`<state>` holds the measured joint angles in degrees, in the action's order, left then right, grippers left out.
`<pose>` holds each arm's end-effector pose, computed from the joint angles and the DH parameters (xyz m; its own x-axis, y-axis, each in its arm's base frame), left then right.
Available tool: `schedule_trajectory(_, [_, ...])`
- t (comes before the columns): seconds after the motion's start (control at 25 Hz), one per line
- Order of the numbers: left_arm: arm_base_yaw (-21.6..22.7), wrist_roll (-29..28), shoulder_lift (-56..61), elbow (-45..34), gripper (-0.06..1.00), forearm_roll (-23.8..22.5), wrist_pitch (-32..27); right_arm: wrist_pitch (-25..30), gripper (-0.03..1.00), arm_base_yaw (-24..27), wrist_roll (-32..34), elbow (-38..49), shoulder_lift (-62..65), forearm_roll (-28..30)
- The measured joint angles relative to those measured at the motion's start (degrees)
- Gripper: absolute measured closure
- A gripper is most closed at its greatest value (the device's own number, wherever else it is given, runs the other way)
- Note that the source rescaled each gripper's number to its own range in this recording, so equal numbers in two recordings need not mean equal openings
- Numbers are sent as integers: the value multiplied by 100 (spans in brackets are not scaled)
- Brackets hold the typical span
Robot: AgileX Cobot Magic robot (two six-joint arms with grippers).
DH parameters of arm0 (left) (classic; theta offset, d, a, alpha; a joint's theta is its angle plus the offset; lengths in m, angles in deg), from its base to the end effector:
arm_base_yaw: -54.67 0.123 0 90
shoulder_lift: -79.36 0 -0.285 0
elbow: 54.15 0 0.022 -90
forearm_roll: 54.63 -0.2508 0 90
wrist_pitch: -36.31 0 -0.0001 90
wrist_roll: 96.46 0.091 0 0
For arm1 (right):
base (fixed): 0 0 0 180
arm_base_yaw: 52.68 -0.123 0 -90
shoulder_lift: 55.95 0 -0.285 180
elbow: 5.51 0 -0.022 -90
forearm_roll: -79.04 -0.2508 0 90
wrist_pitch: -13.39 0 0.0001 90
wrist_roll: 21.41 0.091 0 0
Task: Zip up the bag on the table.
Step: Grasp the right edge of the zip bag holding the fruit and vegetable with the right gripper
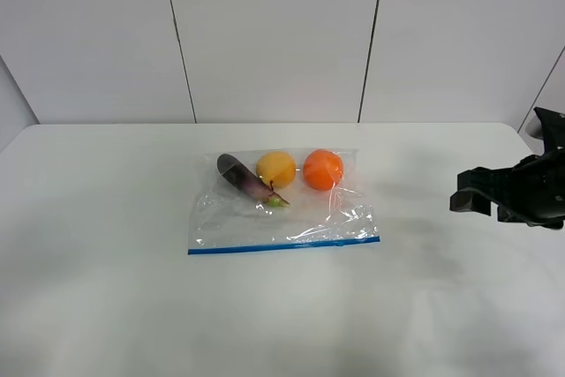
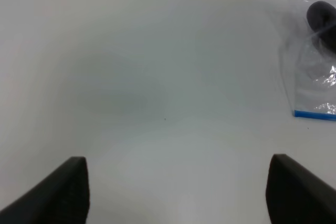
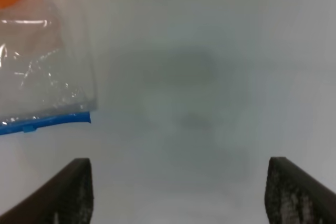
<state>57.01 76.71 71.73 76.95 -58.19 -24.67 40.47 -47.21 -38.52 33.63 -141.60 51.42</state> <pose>-0.0050 0.0047 0.2755 -0.4511 -0.1073 -0.8860 -0.1295 0.9901 -0.0540 0.2432 -0.0039 0.2057 -0.8486 0.2157 -0.4830 0.1026 0.9629 0.2497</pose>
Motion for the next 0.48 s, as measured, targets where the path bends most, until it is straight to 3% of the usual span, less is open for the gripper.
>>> schedule_trajectory(0.48, [0, 0, 0, 0, -6, 0, 0, -287, -1, 0, -1676, -1, -996, -1563])
